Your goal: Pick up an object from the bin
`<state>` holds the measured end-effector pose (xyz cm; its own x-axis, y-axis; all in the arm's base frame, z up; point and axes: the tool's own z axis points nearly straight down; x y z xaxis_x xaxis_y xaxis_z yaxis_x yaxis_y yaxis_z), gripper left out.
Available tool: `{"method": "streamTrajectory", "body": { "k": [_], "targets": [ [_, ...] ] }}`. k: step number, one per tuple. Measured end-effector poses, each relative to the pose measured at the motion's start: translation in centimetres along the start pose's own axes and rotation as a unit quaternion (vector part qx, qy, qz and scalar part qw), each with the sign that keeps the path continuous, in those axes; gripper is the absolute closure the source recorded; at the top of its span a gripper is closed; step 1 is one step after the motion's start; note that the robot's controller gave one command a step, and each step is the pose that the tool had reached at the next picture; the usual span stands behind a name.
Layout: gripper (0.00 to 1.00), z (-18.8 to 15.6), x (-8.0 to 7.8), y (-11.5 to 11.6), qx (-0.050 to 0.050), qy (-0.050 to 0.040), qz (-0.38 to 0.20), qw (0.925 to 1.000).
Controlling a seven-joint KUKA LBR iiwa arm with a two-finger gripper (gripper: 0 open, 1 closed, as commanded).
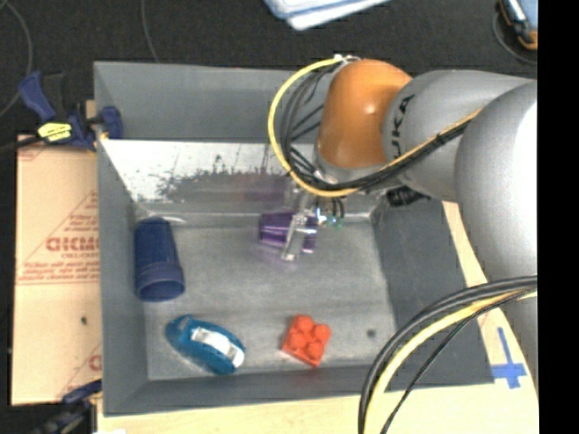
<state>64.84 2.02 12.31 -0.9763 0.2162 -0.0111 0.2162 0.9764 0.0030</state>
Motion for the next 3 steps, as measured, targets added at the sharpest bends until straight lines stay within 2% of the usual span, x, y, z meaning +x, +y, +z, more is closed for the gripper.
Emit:
{"method": "streamTrajectory", "body": {
  "k": [1, 2, 3],
  "targets": [
    [0.0, 4.2, -0.7, -0.6, 0.001, 0.0006, -0.041, 0.9991],
    [0.0, 5.3, -0.3, -1.3, 0.0, 0.0032, 0.033, 0.9995],
    [0.0, 5.3, -0.4, 0.1, 0.004, 0.0028, 0.012, 0.9999]
  ]
}}
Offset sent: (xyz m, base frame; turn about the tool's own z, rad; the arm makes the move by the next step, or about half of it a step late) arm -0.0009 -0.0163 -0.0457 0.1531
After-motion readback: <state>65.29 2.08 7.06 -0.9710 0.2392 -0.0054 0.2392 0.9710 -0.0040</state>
